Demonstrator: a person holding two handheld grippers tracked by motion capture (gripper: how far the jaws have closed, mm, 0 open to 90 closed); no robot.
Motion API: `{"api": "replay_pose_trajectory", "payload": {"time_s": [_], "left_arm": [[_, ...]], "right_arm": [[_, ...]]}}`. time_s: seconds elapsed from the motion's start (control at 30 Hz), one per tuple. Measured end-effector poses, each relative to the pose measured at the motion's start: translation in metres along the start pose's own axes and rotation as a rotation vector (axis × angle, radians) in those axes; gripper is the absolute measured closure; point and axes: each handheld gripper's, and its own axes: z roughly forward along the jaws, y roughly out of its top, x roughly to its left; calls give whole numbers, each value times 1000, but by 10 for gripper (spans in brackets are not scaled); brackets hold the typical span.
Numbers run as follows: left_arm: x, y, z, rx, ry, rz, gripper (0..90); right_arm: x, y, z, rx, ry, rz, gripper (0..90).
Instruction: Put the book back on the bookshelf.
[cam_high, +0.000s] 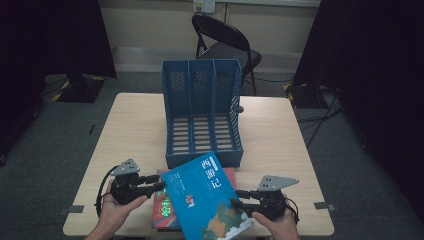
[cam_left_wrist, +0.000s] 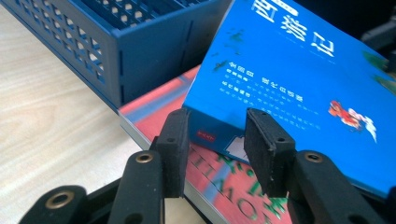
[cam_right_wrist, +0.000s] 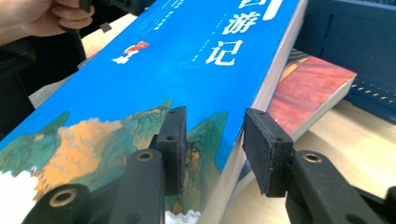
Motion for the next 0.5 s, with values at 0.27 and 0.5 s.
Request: {"api": "replay_pose_trajectory", "payload": {"time_s": [0.27, 0.5], "left_arm": [[11, 10, 12, -29, 31, -33, 627], [11, 12, 13, -42, 27, -47, 567]], "right_arm": [[7, 1, 1, 21, 26, -32, 604], [13, 4, 2, 20, 16, -59, 638]]}}
